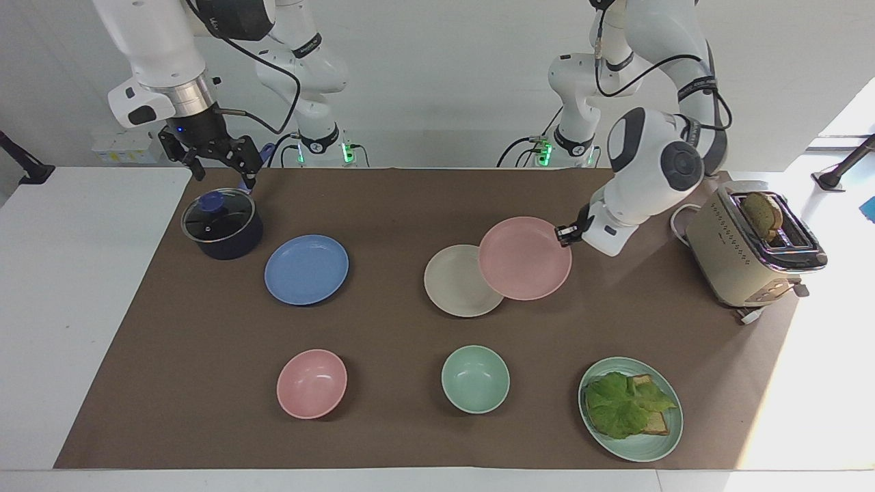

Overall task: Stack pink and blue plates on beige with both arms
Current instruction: 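Carry the pink plate onto the beige plate with the left gripper, then withdraw the left gripper while the right gripper reaches the blue plate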

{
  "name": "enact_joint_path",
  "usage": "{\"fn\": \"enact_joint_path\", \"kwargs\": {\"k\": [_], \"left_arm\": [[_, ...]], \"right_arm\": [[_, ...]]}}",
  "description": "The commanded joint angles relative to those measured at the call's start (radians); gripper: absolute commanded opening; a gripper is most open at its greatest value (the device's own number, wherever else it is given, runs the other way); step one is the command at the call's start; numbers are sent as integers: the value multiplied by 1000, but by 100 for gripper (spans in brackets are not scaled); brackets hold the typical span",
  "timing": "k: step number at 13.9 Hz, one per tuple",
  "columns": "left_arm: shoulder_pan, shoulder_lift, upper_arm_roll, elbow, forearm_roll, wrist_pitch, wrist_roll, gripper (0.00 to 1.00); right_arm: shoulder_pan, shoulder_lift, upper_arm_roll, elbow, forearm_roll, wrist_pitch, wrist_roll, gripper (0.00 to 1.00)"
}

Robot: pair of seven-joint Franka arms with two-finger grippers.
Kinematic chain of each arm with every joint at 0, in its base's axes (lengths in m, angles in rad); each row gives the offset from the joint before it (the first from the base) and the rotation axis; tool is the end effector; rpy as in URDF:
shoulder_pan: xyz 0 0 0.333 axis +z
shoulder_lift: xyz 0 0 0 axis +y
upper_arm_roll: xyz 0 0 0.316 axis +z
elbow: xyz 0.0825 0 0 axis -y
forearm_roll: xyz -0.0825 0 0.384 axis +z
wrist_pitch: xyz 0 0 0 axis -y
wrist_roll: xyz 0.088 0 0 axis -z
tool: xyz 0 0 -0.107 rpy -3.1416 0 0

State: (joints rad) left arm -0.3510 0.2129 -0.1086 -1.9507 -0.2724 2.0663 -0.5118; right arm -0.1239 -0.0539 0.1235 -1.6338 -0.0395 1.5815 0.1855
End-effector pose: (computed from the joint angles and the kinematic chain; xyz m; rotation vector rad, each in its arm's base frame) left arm 0.5237 -0.2725 0.3659 2.9310 0.2873 -0.3039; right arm 0.5384 -0.0026 0.6250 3.0824 -0.2870 0.0084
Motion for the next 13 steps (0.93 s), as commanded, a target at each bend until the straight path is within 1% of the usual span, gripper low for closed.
{"fn": "enact_joint_path", "kwargs": {"k": [1, 2, 6, 8, 10, 11, 13], "left_arm": [[-42, -15, 20, -48, -22, 67, 3, 32], [-43, -14, 20, -45, -22, 74, 2, 99], [-25, -23, 32, -36, -10, 55, 15, 100], [42, -33, 50, 25, 37, 25, 16, 100], [119, -64, 50, 88, 122, -44, 24, 100], [150, -88, 52, 101, 130, -52, 29, 100], [232, -141, 52, 121, 162, -75, 146, 100]], "right_arm": [[-11, 3, 1, 6, 16, -8, -24, 100], [-11, 3, 1, 5, 18, -8, -24, 100], [-22, 0, -1, -1, 16, -6, -26, 100], [-23, -6, -1, -15, 16, 5, -24, 100], [-25, -23, -1, -59, 16, 78, -26, 100], [-25, -26, -1, -76, 16, 93, -26, 100], [-25, -20, -1, -128, 16, 136, -26, 100]]}}
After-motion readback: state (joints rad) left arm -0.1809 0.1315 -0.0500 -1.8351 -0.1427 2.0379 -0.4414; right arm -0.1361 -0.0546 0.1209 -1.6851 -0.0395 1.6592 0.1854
